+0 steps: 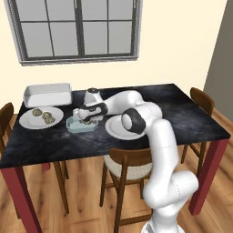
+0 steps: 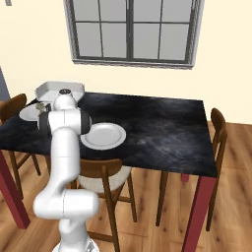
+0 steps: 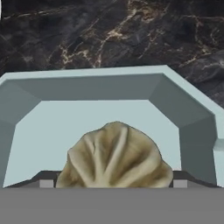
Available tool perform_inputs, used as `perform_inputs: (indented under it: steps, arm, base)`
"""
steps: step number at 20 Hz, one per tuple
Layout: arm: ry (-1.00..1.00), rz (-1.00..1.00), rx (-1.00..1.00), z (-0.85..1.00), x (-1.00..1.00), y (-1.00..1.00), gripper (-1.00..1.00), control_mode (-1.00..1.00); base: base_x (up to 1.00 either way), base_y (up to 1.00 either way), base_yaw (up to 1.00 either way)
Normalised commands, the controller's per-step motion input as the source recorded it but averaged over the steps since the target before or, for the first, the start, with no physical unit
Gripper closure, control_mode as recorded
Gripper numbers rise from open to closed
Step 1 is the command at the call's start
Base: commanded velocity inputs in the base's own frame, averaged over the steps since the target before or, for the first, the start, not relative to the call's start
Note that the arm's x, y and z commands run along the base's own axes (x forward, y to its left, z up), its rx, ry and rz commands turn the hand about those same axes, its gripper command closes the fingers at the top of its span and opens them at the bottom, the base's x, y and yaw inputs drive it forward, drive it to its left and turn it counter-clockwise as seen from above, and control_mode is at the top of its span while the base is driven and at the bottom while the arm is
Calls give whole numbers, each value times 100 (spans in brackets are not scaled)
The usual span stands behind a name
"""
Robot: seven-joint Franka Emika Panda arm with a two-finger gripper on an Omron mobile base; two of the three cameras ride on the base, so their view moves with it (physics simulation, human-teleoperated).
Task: Place two dumplings into each of the tupperware containers and then place the containers in the fridge.
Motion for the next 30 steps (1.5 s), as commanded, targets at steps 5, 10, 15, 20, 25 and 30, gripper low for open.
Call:
perform_inputs:
  steps: [5,10,15,20,25,30]
  arm:
    - [0,0,0,0,10,0,-100,-100]
    - [0,0,0,0,9,0,-100,-100]
    - [0,0,0,2,-4,-7,-100,-100]
    - [0,-1,0,23,-53,-51,-100,-100]
    - [0,-1,0,5,-85,-65,-100,-100]
    - [8,0,0,19,-99,-76,-100,-100]
  base:
    - [0,0,0]
    - [0,0,0]
    - [0,0,0]
    - [0,0,0]
    - [0,0,0]
    - [0,0,0]
